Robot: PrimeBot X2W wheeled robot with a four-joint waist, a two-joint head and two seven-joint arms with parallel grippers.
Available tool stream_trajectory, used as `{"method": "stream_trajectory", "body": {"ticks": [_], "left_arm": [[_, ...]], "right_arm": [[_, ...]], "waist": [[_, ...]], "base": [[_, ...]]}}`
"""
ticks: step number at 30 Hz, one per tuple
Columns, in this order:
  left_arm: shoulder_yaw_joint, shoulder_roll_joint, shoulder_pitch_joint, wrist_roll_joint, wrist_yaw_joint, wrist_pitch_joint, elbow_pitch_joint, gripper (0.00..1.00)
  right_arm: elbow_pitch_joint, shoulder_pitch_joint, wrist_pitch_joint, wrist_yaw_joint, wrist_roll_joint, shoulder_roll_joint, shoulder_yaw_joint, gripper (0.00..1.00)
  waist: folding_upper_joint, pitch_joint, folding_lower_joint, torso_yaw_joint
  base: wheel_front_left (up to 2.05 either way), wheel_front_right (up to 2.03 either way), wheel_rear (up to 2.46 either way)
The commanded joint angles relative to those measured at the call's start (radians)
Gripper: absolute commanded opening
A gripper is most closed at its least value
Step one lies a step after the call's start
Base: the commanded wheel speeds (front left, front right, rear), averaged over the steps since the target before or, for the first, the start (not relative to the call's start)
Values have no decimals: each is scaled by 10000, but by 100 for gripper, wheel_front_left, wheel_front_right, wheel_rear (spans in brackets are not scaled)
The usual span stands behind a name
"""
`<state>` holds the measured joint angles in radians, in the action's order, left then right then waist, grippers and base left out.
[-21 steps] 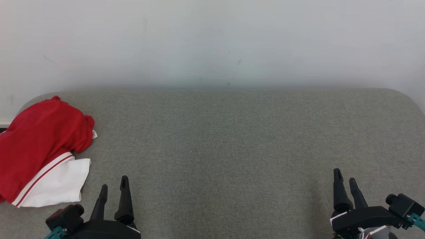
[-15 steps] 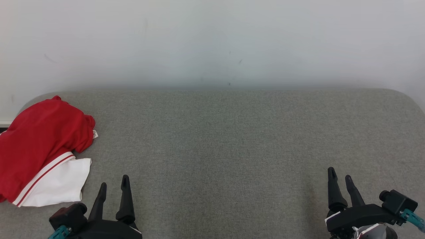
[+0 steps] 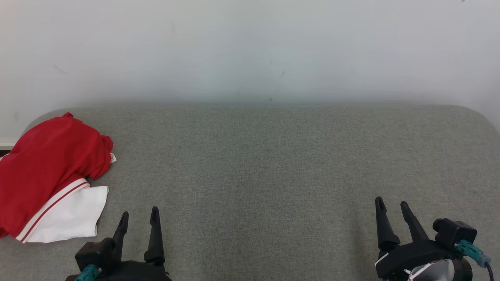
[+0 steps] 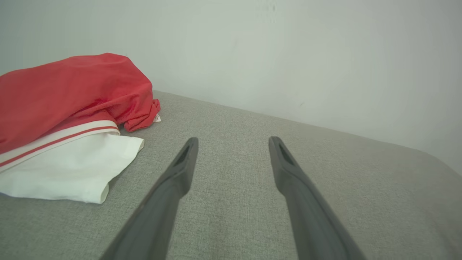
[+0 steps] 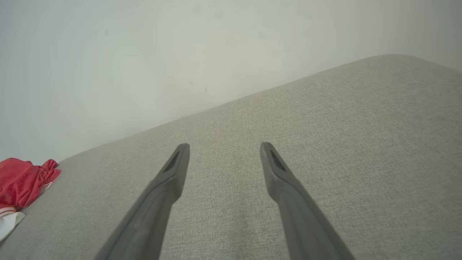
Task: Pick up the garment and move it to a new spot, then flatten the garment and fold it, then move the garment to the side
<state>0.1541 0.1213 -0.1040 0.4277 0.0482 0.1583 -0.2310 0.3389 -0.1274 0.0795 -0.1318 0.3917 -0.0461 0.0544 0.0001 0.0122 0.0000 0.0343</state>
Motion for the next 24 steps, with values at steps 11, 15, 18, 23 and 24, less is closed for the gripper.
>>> {"method": "stream_trajectory", "body": {"ticks": [11,15,18,23,24], "left_arm": [[310,140,-252,-981,17,333,-289,100],[388,141,-221,-1265,14,424,-353,100],[398,100,-188,-1372,-23,493,-409,100],[439,56,-138,-1611,-101,591,-490,100],[449,49,-125,-1679,-103,616,-509,100]], "right_arm": [[-359,164,-115,14,-1483,-53,-42,100],[-357,211,-134,15,-1892,-52,-23,100],[-351,234,-131,15,-2170,-54,-21,100],[-297,294,-111,16,-2576,-55,-55,100],[-287,301,-98,16,-2653,-54,-68,100]], "waist": [[-1,45,0,-35],[-1,75,0,-42],[-1,95,0,-37],[-1,138,0,-24],[-1,148,0,-22]], "base": [[0,0,0],[0,0,0],[0,0,0],[0,0,0],[0,0,0]]}}
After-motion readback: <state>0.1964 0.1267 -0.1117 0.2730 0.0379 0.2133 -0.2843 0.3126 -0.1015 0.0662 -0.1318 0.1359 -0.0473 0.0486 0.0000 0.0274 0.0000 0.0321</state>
